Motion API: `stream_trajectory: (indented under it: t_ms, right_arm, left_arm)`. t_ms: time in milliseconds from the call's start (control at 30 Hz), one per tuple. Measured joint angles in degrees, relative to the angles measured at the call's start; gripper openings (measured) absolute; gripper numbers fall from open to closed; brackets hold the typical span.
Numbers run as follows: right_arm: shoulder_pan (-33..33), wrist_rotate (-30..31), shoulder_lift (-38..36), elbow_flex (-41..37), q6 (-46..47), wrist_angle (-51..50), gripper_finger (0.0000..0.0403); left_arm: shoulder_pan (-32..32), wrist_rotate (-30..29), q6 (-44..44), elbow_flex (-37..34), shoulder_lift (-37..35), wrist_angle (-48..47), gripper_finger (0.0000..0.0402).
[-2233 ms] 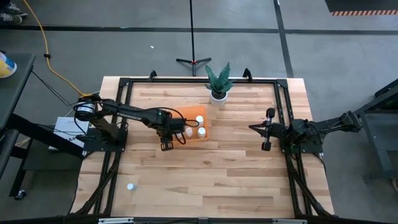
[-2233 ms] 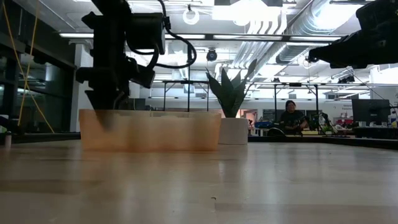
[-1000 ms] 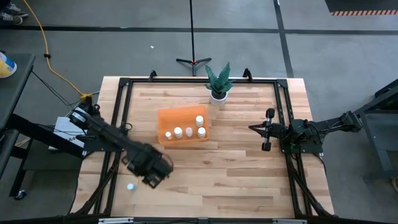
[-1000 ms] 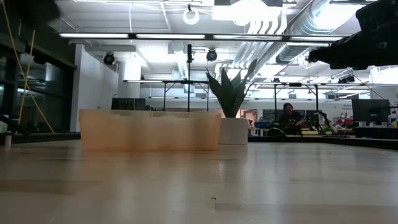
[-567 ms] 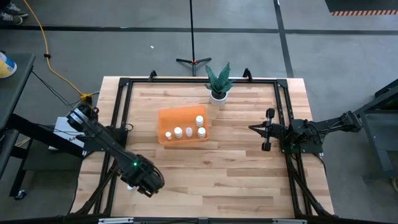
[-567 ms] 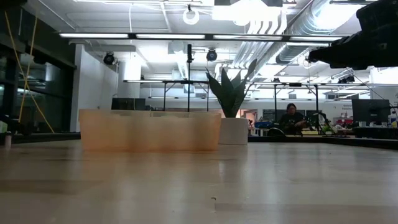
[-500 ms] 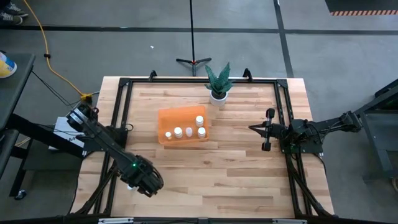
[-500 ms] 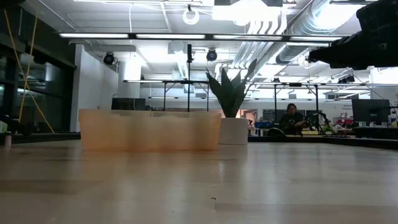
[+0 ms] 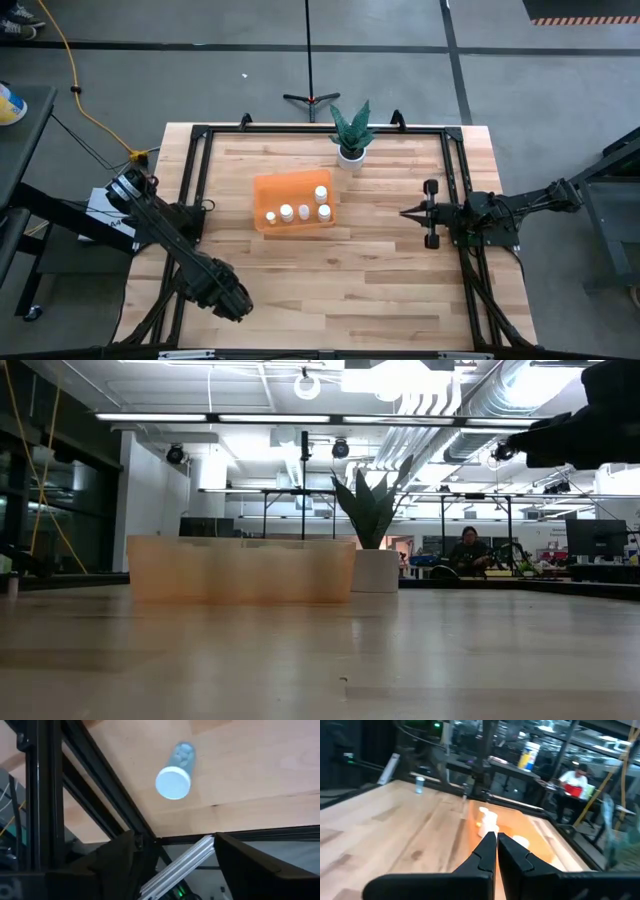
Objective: Pick and place pill bottles into a basket
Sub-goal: Put the blue pill bottle in the orange bin
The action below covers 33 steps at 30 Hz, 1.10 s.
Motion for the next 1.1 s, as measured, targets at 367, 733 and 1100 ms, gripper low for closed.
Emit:
stream_trajectory:
  t_ms: [367,733,1100]
  right_arm:
    - [0.0,-1.0,0.0,0.0,0.0,-0.7,0.0007]
    - [0.0,-0.9,0.0,0.0,-0.4,-1.1,0.0003]
    - [0.0,-0.9,0.0,0.0,-0.4,-1.1,0.0001]
  left_arm:
    - [0.1,-8.8,0.3,-1.7,0.0,3.1,0.0364]
    - [-0.3,-4.6,-0.4,-7.9,0.0,7.7,0.0365]
    - [-0.8,-4.5,-0.2,-14.5,0.0,18.0,0.0365]
